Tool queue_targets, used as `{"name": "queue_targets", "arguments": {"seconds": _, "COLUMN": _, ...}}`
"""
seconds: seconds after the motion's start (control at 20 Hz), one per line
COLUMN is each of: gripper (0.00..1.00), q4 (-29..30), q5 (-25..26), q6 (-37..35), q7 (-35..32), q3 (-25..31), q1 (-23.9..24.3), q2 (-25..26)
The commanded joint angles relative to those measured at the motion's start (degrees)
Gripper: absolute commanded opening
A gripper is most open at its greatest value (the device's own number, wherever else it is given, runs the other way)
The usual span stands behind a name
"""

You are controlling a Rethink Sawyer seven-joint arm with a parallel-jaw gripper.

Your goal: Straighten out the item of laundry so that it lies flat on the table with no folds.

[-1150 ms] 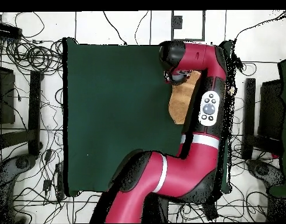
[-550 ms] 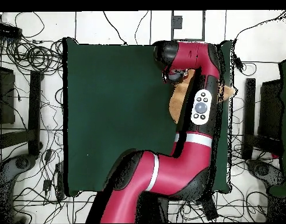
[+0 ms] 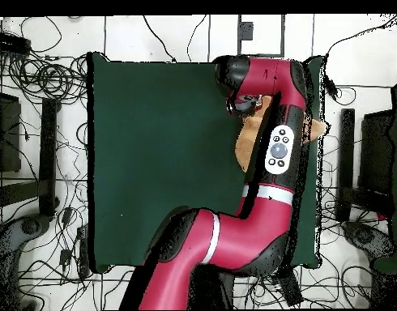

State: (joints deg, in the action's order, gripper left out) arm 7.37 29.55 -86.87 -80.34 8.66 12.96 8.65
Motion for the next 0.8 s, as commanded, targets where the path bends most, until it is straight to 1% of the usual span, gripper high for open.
{"name": "queue_targets", "arguments": {"seconds": 0.05, "gripper": 0.0, "q4": 2.04, "q5": 3.94, "q6": -6.28, "q7": -8.09, "q3": 0.41, "q1": -1.75, "q2": 2.96}}
{"name": "queue_targets", "arguments": {"seconds": 0.2, "gripper": 0.0, "q4": 0.65, "q5": 3.89, "q6": -7.9, "q7": -4.53, "q3": 1.0, "q1": -1.24, "q2": 1.57}}
{"name": "queue_targets", "arguments": {"seconds": 0.35, "gripper": 0.0, "q4": -2.16, "q5": 4.52, "q6": -12.17, "q7": 1.18, "q3": 2.96, "q1": -0.4, "q2": -0.54}}
{"name": "queue_targets", "arguments": {"seconds": 0.45, "gripper": 0.0, "q4": -3.51, "q5": 5.22, "q6": -15.86, "q7": 3.13, "q3": 4.8, "q1": -0.3, "q2": -2.31}}
{"name": "queue_targets", "arguments": {"seconds": 0.55, "gripper": 0.0, "q4": -3.93, "q5": 5.42, "q6": -18.21, "q7": 2.06, "q3": 6.22, "q1": -0.76, "q2": -4.08}}
{"name": "queue_targets", "arguments": {"seconds": 0.8, "gripper": 0.0, "q4": -3.45, "q5": 6.25, "q6": -22.97, "q7": -3.15, "q3": 10.8, "q1": -1.87, "q2": -8.27}}
